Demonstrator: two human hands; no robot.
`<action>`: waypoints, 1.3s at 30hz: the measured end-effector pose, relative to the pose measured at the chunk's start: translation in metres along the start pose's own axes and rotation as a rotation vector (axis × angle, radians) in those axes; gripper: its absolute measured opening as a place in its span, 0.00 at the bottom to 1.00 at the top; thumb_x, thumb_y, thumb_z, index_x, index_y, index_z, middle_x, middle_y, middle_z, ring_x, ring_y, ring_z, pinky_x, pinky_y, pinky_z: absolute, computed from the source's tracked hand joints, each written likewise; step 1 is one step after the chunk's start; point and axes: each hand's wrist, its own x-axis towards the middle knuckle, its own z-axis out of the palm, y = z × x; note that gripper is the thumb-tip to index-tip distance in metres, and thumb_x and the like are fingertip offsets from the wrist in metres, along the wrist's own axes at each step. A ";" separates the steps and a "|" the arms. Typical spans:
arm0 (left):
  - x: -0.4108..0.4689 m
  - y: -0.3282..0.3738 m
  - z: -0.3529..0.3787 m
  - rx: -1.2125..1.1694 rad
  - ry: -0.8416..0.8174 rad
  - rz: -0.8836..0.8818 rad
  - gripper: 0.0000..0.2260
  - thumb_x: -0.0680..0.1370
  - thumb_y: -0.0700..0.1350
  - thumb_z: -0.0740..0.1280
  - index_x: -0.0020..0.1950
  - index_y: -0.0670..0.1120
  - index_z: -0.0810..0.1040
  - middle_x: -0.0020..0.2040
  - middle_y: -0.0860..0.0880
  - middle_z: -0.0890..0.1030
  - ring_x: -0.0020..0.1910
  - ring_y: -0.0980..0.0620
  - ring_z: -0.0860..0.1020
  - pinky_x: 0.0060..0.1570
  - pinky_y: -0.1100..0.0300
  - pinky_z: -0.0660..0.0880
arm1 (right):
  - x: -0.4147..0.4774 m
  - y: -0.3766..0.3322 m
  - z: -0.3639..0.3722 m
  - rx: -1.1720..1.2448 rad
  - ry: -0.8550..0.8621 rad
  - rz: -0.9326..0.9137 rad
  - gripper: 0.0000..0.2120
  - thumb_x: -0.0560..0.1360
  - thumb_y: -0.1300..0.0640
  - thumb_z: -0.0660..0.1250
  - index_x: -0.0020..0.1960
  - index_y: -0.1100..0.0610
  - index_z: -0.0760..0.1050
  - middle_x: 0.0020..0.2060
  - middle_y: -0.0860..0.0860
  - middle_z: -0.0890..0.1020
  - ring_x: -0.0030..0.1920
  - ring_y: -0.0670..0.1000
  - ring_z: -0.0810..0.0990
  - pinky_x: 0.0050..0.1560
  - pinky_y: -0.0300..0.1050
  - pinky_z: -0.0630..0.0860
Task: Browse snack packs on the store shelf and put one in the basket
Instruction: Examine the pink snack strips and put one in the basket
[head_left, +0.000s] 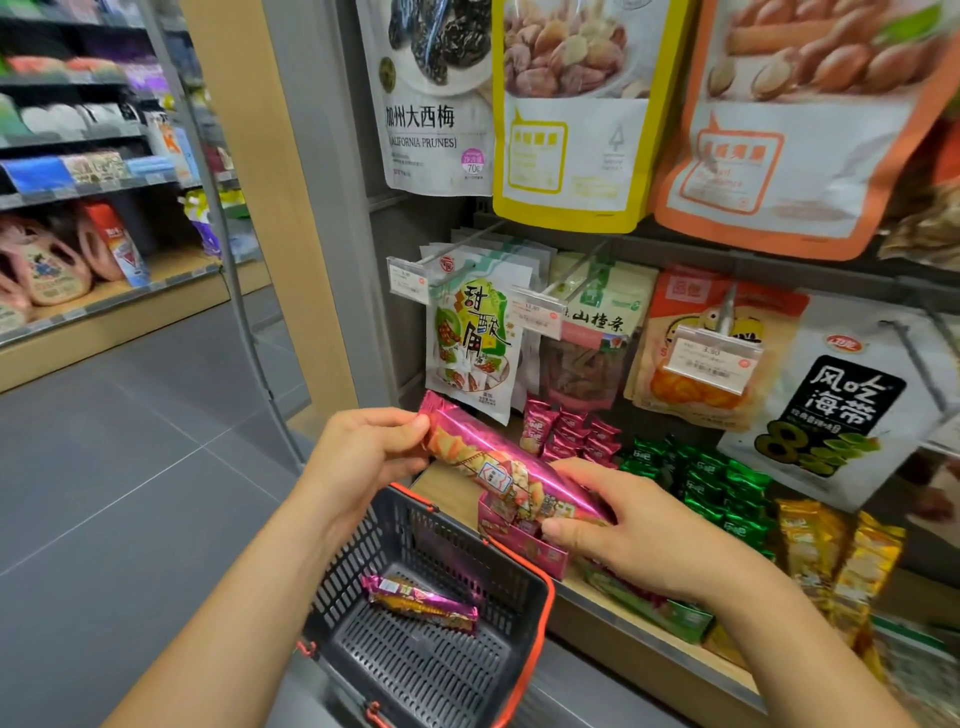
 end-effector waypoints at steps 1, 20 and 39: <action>0.000 -0.001 0.000 0.015 0.004 -0.011 0.10 0.76 0.38 0.68 0.37 0.45 0.86 0.38 0.46 0.85 0.38 0.54 0.82 0.41 0.60 0.80 | 0.000 0.000 0.000 -0.024 0.012 0.007 0.13 0.75 0.41 0.68 0.51 0.24 0.67 0.51 0.34 0.79 0.51 0.34 0.77 0.52 0.32 0.75; 0.002 -0.014 0.008 0.574 0.182 0.216 0.12 0.73 0.41 0.74 0.34 0.57 0.84 0.32 0.60 0.83 0.34 0.64 0.80 0.36 0.66 0.71 | -0.007 0.003 0.004 -0.310 0.206 -0.009 0.26 0.72 0.43 0.70 0.66 0.35 0.65 0.49 0.37 0.76 0.49 0.40 0.74 0.51 0.40 0.73; -0.004 -0.003 -0.002 0.382 -0.290 0.094 0.10 0.66 0.42 0.75 0.45 0.53 0.87 0.43 0.47 0.86 0.43 0.53 0.84 0.42 0.67 0.77 | -0.011 0.002 -0.028 0.822 0.747 0.133 0.03 0.77 0.55 0.67 0.50 0.54 0.76 0.43 0.56 0.84 0.40 0.50 0.86 0.32 0.37 0.80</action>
